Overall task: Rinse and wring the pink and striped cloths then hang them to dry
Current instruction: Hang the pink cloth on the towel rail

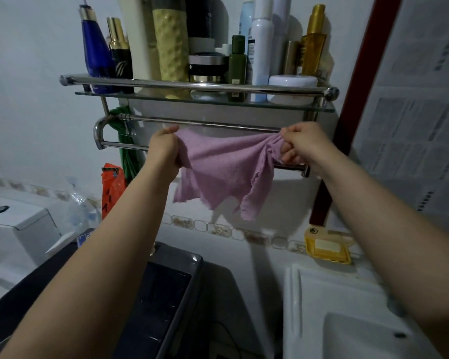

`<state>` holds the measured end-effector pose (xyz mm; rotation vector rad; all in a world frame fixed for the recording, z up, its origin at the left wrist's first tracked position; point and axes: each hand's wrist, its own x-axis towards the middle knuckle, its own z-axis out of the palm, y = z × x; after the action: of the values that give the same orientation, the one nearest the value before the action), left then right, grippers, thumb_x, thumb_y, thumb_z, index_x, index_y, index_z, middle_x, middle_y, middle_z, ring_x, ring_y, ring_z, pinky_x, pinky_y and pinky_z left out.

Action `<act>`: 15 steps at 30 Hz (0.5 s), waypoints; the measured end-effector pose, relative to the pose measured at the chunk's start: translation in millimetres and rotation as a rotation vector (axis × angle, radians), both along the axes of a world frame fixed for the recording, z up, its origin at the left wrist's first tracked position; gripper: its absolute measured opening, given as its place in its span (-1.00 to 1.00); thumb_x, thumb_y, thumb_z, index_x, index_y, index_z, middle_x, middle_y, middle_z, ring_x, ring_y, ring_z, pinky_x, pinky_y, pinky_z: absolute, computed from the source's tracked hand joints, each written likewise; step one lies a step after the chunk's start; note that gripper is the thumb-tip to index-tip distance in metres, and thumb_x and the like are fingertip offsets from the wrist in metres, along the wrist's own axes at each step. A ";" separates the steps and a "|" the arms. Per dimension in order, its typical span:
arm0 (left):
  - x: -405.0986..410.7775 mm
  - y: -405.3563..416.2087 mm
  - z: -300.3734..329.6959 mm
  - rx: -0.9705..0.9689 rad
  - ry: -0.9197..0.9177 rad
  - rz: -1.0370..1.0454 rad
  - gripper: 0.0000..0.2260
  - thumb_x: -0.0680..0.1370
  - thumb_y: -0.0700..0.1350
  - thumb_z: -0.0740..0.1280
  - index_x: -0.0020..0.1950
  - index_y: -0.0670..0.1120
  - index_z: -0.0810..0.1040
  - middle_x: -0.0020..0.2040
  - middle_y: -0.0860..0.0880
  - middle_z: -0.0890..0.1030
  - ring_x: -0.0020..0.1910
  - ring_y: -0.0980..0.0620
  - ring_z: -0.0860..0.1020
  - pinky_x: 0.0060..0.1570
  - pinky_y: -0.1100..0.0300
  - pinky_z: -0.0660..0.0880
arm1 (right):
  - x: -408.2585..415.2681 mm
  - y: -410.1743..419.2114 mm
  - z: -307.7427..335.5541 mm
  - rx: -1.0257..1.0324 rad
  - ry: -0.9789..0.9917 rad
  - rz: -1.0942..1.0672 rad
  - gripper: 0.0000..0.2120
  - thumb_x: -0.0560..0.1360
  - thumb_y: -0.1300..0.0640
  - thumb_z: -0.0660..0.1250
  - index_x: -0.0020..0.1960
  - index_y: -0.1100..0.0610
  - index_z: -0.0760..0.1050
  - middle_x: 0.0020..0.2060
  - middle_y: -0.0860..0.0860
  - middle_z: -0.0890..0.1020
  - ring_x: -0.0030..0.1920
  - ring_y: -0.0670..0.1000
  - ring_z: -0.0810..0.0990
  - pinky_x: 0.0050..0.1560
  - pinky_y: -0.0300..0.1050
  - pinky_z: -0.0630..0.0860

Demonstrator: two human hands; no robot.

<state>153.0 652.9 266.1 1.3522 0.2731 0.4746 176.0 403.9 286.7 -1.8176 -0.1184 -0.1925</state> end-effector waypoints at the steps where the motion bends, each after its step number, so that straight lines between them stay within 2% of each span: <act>1: 2.0 1.5 2.3 -0.070 0.048 -0.060 -0.58 0.59 -0.35 -0.02 0.38 -0.14 0.41 0.25 -0.22 0.48 0.17 -0.16 0.51 -0.06 0.01 0.58 | -4.3 -3.5 2.6 0.086 0.049 0.038 -0.77 0.62 0.19 0.16 -0.21 0.14 0.41 -0.55 0.04 0.47 -0.70 -0.12 0.35 -0.63 -0.36 0.33; 3: 3.8 5.2 3.3 -0.083 0.088 -0.187 -0.60 0.61 -0.32 -0.01 0.42 -0.18 0.36 0.14 -0.20 0.52 -0.02 -0.08 0.53 -0.26 0.09 0.57 | -9.0 -11.6 7.0 0.058 0.024 0.051 -0.83 0.62 0.21 0.16 -0.13 0.17 0.44 -0.52 0.02 0.46 -0.68 -0.13 0.35 -0.63 -0.36 0.30; 6: 4.9 7.5 2.8 -0.099 0.134 -0.339 -0.64 0.63 -0.30 0.03 0.40 -0.23 0.36 0.13 -0.20 0.53 -0.06 -0.06 0.54 -0.23 0.14 0.59 | -16.8 -15.5 10.2 -0.310 -0.215 -0.112 -0.90 0.61 0.16 0.18 -0.04 0.12 0.45 -0.35 0.02 0.51 -0.48 -0.08 0.50 -0.50 -0.25 0.46; 7: 6.6 9.3 2.2 -0.092 0.149 -0.369 -0.67 0.62 -0.30 0.05 0.37 -0.22 0.39 0.10 -0.19 0.54 -0.06 -0.06 0.54 -0.20 0.14 0.57 | -19.4 -15.1 8.6 -0.317 -0.245 -0.115 -0.91 0.60 0.15 0.20 -0.05 0.11 0.45 -0.30 0.03 0.51 -0.39 -0.06 0.52 -0.44 -0.20 0.52; 8: 9.1 12.0 1.5 -0.065 0.167 -0.403 -0.68 0.62 -0.30 0.07 0.33 -0.20 0.42 0.08 -0.18 0.54 -0.05 -0.07 0.54 -0.19 0.13 0.56 | -22.9 -13.8 5.5 -0.227 -0.213 -0.075 -0.92 0.60 0.15 0.20 -0.05 0.10 0.44 -0.27 0.04 0.51 -0.36 -0.04 0.53 -0.42 -0.19 0.56; 10: 13.5 14.6 -1.4 0.002 0.210 -0.466 -0.65 0.59 -0.31 0.10 0.35 -0.17 0.43 0.12 -0.16 0.53 -0.02 -0.08 0.55 -0.16 0.10 0.56 | -33.2 -8.9 -4.3 -0.102 -0.026 0.032 -0.94 0.61 0.19 0.18 0.00 0.11 0.42 -0.30 0.09 0.47 -0.44 -0.04 0.52 -0.52 -0.20 0.55; 12: 18.4 11.8 -5.1 0.042 0.224 -0.478 -0.61 0.58 -0.33 0.10 0.39 -0.15 0.40 0.14 -0.15 0.55 -0.02 -0.07 0.56 -0.12 0.08 0.56 | -35.7 -5.6 -19.8 -0.331 0.065 0.028 -0.91 0.59 0.21 0.17 0.09 0.11 0.38 -0.25 0.10 0.50 -0.40 0.07 0.55 -0.51 -0.13 0.57; 14: 21.7 4.0 -8.7 0.064 0.208 -0.446 -0.64 0.58 -0.36 0.11 0.34 -0.13 0.42 0.10 -0.14 0.56 -0.04 -0.04 0.56 -0.10 0.11 0.56 | -34.7 -4.9 -34.9 -0.607 0.001 -0.019 -0.81 0.57 0.22 0.13 0.16 0.06 0.38 -0.20 0.02 0.54 -0.30 0.10 0.58 -0.31 -0.01 0.61; 15: 23.3 0.3 -10.8 0.087 0.202 -0.422 -0.63 0.58 -0.36 0.10 0.34 -0.12 0.42 0.09 -0.14 0.56 -0.04 -0.03 0.56 -0.08 0.13 0.54 | -33.9 -4.8 -41.0 -0.705 -0.060 -0.041 -0.76 0.56 0.22 0.11 0.16 0.02 0.40 -0.17 -0.03 0.55 -0.26 0.08 0.58 -0.22 -0.01 0.59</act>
<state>176.3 653.2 255.2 1.4972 0.1263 -0.0031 142.1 399.1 245.7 -2.5179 -0.2097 -0.2551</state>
